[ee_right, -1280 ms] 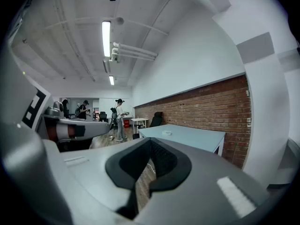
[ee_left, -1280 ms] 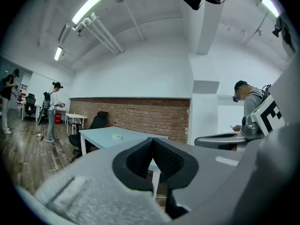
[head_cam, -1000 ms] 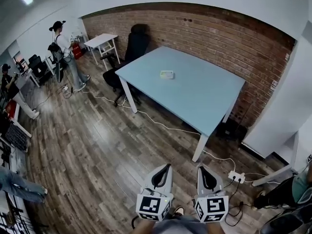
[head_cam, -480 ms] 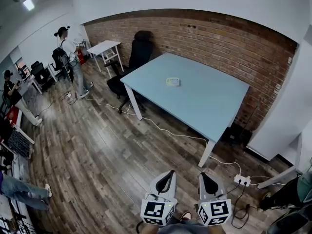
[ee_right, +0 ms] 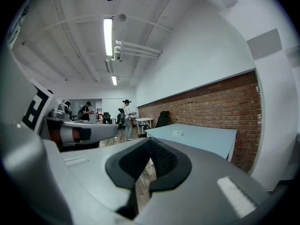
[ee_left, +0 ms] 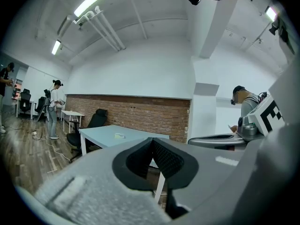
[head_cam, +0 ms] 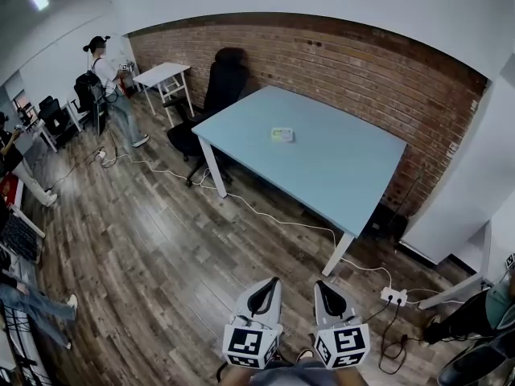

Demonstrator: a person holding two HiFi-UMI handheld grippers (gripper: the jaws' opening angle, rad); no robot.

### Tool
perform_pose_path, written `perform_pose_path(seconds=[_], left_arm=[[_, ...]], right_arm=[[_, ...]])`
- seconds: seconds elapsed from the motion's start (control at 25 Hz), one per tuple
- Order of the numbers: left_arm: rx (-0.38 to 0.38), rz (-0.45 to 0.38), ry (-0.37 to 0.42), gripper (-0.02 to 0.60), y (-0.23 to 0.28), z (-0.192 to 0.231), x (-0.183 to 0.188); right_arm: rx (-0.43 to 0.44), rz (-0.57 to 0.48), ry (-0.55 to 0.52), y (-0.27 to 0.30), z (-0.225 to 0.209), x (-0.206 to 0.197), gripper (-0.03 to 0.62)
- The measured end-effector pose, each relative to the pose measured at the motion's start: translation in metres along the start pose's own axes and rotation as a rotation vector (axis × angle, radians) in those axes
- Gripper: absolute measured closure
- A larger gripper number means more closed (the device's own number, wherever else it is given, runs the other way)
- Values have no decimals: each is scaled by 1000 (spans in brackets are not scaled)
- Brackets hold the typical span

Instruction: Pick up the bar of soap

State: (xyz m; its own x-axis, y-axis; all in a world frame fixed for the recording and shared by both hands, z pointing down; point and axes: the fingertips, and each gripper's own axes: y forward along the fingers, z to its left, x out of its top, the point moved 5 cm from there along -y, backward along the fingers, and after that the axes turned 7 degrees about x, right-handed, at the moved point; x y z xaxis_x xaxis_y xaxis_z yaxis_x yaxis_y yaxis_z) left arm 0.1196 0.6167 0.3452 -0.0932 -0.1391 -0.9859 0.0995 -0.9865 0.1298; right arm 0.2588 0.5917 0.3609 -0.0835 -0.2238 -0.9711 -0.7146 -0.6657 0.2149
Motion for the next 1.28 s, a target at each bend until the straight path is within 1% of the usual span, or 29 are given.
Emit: perform_pose_path(seconds=[0.08,0.24,0.36,0.6,0.72,1.04,1.28], left_arm=[[-8,5,0,580,2,8,-3],[1,0,-13,580,2,27,-3],[-16,-1,-22,580,7,34,-1],[-57,28,-38,580,29,46,-4],[-63,36,-35,580,44,53,-2],[-70,46,-11,580,108,75,3],[-58,50,-11,580,176,92,11]], right_arm=[[-7,-3,-2,5,2,-2,589],[-24,8,-4,17,7,-2,589],[-41,17,-4,25,5,2,589],[-67,32,1,47,-3,3,589],[-68,28,2,62,-9,7,589],[-56,23,27,127,-45,19,589],[-51,29,40,184,-89,31,589]])
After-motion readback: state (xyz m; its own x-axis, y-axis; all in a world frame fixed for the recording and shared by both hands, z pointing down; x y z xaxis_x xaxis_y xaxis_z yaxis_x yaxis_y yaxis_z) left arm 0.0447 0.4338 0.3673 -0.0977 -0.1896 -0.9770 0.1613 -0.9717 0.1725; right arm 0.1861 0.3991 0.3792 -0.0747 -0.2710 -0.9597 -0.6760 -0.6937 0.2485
